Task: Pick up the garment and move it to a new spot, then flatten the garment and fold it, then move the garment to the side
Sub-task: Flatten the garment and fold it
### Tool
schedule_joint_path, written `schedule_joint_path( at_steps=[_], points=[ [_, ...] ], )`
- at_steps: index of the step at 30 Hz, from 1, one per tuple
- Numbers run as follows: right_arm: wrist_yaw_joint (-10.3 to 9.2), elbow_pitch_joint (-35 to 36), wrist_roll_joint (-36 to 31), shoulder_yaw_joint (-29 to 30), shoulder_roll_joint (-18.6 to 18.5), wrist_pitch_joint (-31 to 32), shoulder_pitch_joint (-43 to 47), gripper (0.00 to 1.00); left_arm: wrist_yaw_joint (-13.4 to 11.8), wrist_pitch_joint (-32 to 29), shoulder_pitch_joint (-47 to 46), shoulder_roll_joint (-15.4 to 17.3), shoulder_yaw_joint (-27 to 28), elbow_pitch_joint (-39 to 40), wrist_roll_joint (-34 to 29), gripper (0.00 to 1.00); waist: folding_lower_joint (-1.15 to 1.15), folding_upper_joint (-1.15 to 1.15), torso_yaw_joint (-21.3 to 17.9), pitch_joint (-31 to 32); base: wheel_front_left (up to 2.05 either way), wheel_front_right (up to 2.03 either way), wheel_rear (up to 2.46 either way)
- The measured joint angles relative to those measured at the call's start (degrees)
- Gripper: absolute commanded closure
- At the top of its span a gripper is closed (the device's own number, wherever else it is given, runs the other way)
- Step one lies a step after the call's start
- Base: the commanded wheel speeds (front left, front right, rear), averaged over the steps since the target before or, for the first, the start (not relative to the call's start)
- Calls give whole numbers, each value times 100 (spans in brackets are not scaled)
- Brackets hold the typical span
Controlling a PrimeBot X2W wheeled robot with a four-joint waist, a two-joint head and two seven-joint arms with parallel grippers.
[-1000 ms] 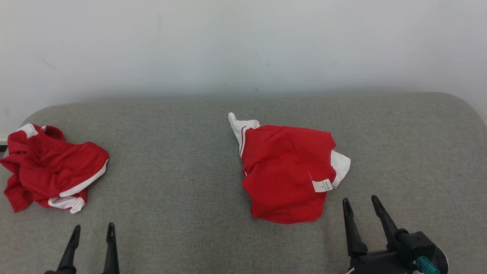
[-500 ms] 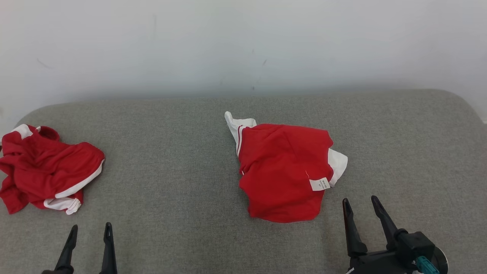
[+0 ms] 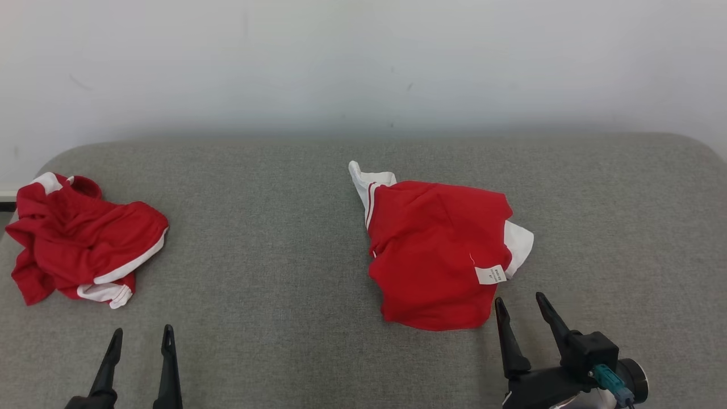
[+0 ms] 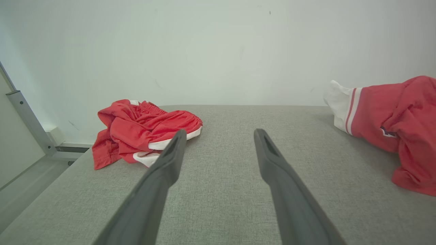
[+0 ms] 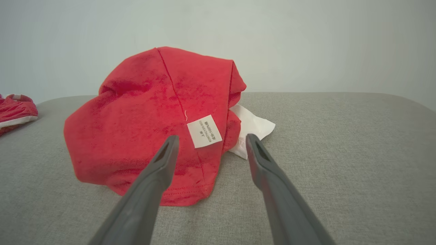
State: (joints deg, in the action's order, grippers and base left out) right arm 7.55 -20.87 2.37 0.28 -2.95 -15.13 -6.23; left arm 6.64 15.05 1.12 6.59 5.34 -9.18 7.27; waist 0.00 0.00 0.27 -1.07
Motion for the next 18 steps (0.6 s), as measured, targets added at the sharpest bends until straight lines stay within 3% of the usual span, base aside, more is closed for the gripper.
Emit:
schedule_joint_path(
  at_steps=[15, 16, 17, 18],
  points=[
    [0, -2371, -291, 327, -1, 0, -1190, 0, 48, 0, -293, -27, -77, -98, 14, 0, 0, 0, 379, -404, 0, 0, 0],
    [0, -2469, -276, 324, -2, 0, -1226, 28, 49, 0, -307, -26, -80, -110, 14, 0, 0, 0, 404, -412, 0, 0, 0],
    [0, -2533, -247, 321, -2, 1, -1255, 75, 49, 0, -320, -26, -78, -116, 14, 0, 0, -1, 426, -416, 0, 0, 0],
    [0, -2562, -224, 310, -1, 1, -1274, 100, 49, 0, -329, -25, -77, -116, 15, 0, 0, 0, 443, -418, 0, 0, 0]
  ],
)
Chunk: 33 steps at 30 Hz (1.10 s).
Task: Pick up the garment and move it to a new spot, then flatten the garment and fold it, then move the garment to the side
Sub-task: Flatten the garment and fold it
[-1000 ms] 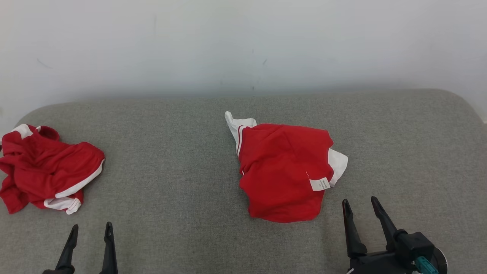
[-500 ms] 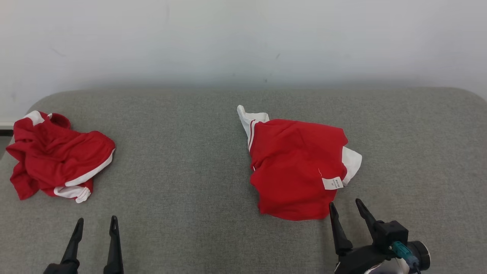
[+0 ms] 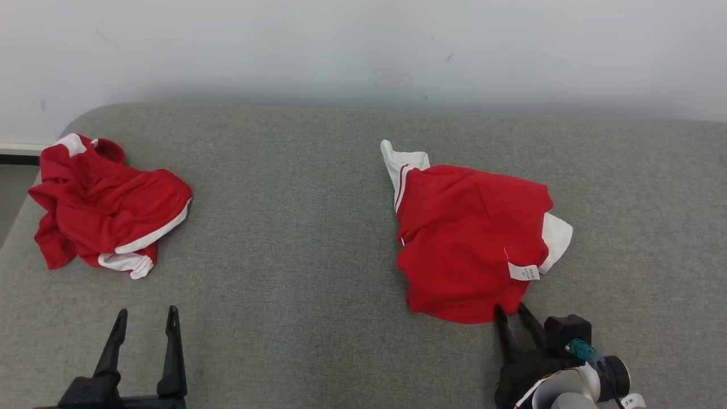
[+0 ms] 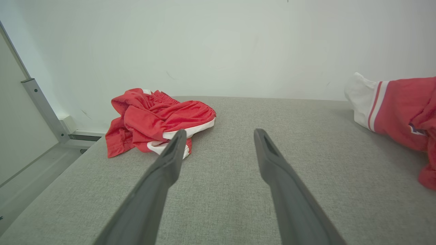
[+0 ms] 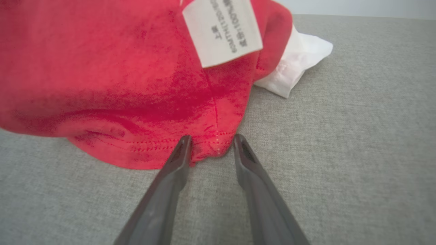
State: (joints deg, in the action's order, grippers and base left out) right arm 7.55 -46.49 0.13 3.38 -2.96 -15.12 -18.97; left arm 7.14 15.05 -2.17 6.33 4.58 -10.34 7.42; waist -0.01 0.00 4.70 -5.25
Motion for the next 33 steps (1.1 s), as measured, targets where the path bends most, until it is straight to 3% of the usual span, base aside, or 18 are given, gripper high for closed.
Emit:
schedule_joint_path(
  at_steps=[6, 24, 33],
  points=[
    [0, 371, 85, -15, 1, -1, 40, 100, 2, 0, 34, -1, 69, -16, 10, 0, 0, 0, -36, 84, 0, 0, 0],
    [0, 3075, -277, 266, -200, -1, 1625, 100, 27, 0, 197, -58, 121, 10, 23, 0, 0, 0, -668, 270, 0, 0, 0],
    [0, 3465, -113, 676, -258, 112, 2555, 100, 27, 0, 214, -107, 99, 23, 24, 0, 0, 0, -792, 296, 0, 0, 0]
  ],
)
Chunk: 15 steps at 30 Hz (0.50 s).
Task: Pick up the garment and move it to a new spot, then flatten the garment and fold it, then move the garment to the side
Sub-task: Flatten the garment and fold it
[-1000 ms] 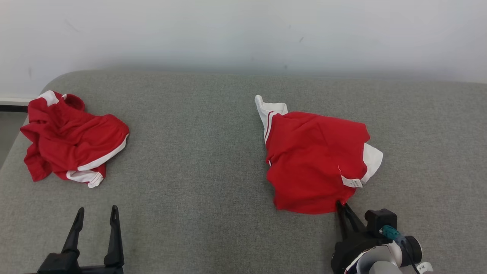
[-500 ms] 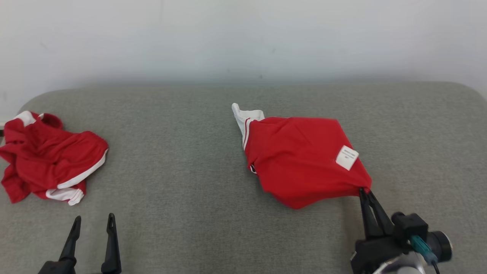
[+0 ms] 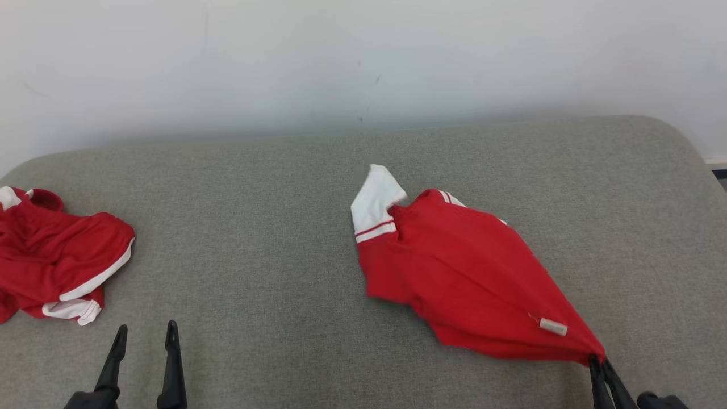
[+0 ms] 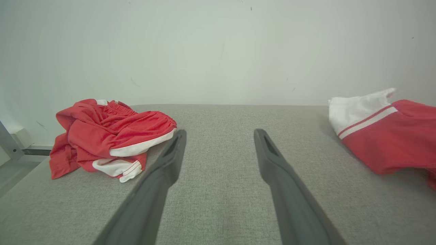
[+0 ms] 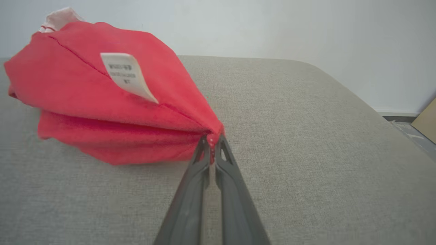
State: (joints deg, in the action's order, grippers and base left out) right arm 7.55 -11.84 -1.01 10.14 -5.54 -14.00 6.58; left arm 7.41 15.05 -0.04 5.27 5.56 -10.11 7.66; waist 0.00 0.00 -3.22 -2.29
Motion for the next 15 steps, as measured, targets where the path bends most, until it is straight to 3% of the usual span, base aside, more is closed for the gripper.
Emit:
schedule_joint_path(
  at_steps=[1, 2, 15],
  points=[
    [0, -45, 27, 24, 7, 78, 63, 67, 0, 0, 1, -2, 7, -5, 0, 0, 0, 0, -8, 6, 0, 0, 0],
    [0, -66, 48, 26, 16, 90, 92, 0, 0, 0, 3, -5, 14, -8, 1, 0, 0, 0, -15, 12, 0, 0, 0],
    [0, 417, 246, -265, 23, -70, -127, 0, 1, 0, 122, -75, 57, 20, 30, 0, 0, 0, 11, 189, 0, 0, 0]
  ],
)
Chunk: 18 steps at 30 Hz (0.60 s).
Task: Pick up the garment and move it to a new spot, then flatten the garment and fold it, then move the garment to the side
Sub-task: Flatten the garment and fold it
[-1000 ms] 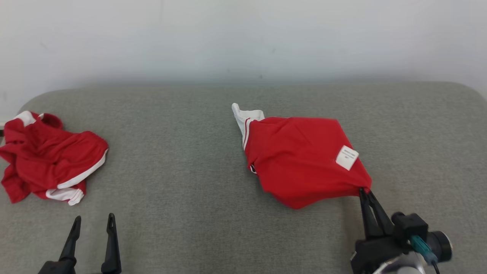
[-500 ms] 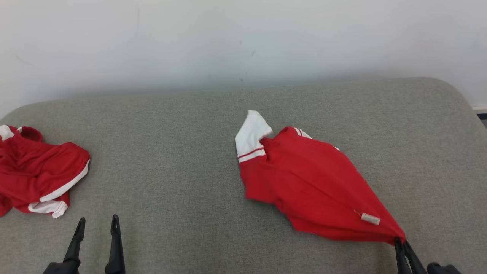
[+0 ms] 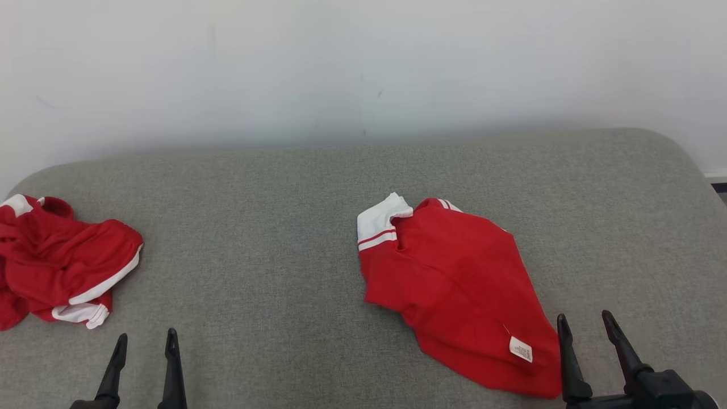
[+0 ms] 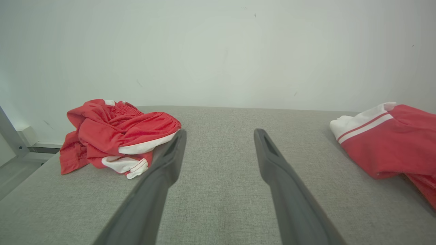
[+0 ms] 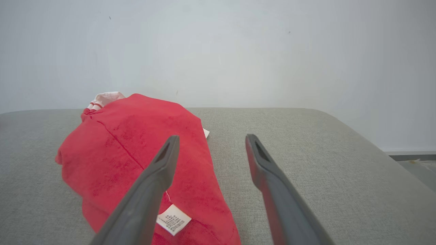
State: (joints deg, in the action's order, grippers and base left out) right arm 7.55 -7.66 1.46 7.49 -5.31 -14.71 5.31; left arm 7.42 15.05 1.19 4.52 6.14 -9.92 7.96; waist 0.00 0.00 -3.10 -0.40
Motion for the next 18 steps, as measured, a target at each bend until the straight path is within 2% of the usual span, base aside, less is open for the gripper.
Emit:
schedule_joint_path(
  at_steps=[14, 18],
  points=[
    [0, 85, 76, -101, 151, -29, -151, 0, 8, 0, 43, -13, 60, 3, -127, 0, 0, 0, 286, 15, 0, 0, 0],
    [0, 79, 97, -158, 180, -29, -184, 0, 8, -1, -12, 69, 53, -30, -126, 0, 0, 0, 272, -71, 0, 0, 0]
  ],
)
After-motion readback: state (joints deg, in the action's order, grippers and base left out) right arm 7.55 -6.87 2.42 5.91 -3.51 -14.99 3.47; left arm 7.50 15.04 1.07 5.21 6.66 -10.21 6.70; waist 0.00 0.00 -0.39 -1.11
